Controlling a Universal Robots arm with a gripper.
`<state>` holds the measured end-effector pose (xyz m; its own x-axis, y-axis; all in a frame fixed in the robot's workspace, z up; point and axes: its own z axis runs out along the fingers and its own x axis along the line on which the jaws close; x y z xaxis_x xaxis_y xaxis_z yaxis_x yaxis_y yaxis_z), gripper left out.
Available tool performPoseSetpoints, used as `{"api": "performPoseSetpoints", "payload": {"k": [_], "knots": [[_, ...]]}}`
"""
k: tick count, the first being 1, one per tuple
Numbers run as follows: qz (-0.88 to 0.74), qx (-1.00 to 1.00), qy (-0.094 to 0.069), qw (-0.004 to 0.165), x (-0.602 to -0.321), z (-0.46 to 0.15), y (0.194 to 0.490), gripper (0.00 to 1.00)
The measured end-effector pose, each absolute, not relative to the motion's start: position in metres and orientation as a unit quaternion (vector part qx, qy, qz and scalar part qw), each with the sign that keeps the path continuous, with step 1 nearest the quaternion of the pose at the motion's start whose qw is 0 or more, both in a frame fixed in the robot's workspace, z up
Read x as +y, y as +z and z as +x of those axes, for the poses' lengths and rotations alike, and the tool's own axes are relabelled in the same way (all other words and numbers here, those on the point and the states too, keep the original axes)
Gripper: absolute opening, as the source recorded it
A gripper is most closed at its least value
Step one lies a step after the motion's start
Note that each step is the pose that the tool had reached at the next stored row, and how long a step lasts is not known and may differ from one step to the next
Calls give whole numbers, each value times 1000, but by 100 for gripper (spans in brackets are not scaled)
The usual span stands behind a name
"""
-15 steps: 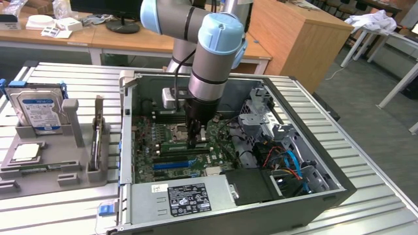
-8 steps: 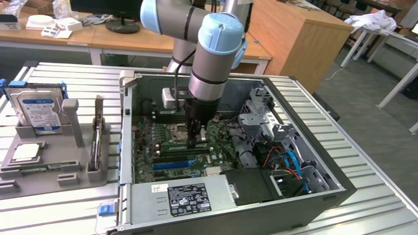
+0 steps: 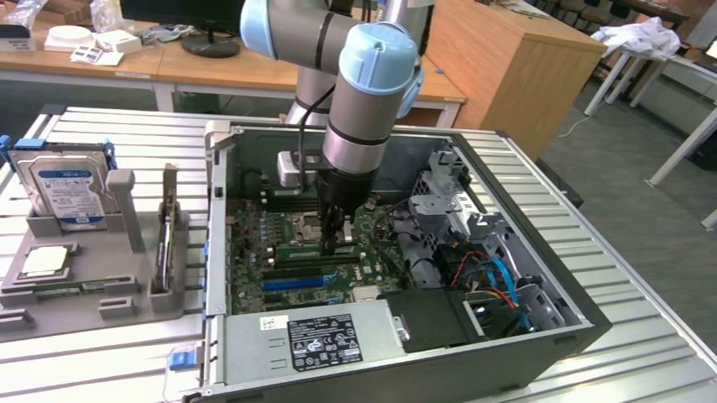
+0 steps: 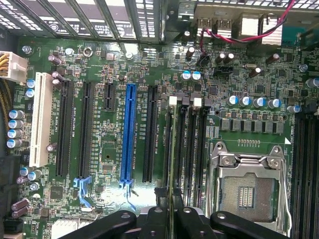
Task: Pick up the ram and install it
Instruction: 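Insert the ram into the slot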
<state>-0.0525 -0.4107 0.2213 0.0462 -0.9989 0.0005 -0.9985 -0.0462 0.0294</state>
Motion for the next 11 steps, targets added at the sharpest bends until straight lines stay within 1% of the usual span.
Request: {"api": "performPoseSetpoints", "payload": {"k": [11], "knots": [[723, -691, -10, 11, -411, -53, 220, 14]]}}
